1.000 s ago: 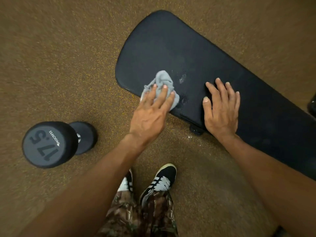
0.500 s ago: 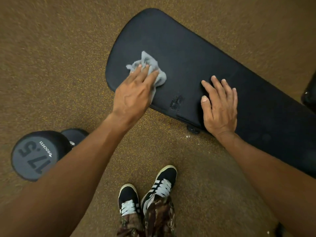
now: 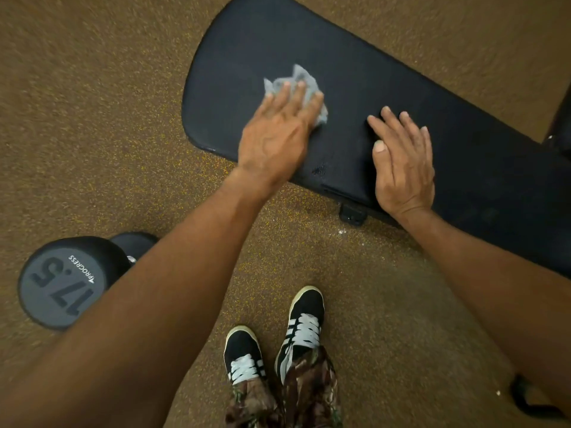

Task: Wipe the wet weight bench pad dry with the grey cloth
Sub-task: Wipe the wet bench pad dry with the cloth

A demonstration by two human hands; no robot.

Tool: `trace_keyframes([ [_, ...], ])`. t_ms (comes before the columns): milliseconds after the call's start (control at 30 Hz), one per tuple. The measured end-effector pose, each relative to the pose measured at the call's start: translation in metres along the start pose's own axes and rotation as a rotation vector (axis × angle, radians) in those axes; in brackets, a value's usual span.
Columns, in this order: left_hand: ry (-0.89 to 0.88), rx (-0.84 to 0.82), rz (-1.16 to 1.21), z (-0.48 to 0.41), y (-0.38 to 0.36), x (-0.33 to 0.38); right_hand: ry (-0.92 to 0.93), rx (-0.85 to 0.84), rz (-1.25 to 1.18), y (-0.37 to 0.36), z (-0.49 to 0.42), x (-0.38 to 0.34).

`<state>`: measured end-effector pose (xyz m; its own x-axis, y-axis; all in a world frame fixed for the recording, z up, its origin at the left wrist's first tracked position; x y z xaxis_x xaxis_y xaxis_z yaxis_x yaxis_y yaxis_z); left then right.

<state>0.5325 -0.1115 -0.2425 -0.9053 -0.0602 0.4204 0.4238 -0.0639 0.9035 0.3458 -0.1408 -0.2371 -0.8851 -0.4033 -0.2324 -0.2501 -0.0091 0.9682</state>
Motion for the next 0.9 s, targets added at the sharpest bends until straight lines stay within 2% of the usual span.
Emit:
trace_keyframes([
  [100,0.153,0.064,0.068,0.012,0.022,-0.022,-0.003,0.002,0.004,0.001,0.000,0.001],
  [200,0.185,0.078,0.100,0.046,0.028,-0.021,-0.001,-0.004,0.019,0.000,0.000,0.000],
  [300,0.082,0.070,0.076,0.079,0.019,-0.002,0.000,0.001,0.032,0.001,0.000,-0.001],
  [467,-0.259,-0.021,-0.005,0.074,-0.030,0.053,0.005,0.004,0.013,0.001,-0.002,0.000],
  [600,-0.284,-0.019,-0.036,0.047,-0.035,0.064,-0.003,0.001,-0.019,0.000,-0.001,0.002],
  [667,-0.254,-0.036,-0.049,0.038,-0.031,0.058,-0.002,0.000,-0.024,0.000,-0.001,0.002],
  [833,0.010,0.074,-0.026,0.029,0.005,0.004,0.005,-0.006,-0.032,-0.001,-0.002,0.002],
  [900,0.041,0.059,-0.018,0.040,0.010,-0.008,0.007,-0.005,-0.042,0.000,-0.001,0.001],
])
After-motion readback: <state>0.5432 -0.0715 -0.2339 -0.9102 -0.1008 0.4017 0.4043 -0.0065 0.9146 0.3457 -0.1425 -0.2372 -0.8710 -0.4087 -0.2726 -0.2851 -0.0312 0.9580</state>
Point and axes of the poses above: each hand's wrist, its own z-axis away from the middle knuckle, its own y-axis out of the back of the hand, x = y × z, the point moved 10 cm from there along -z, towards the middle knuckle, and after that the axes turned 8 degrees about z, right-handed, at the moved point
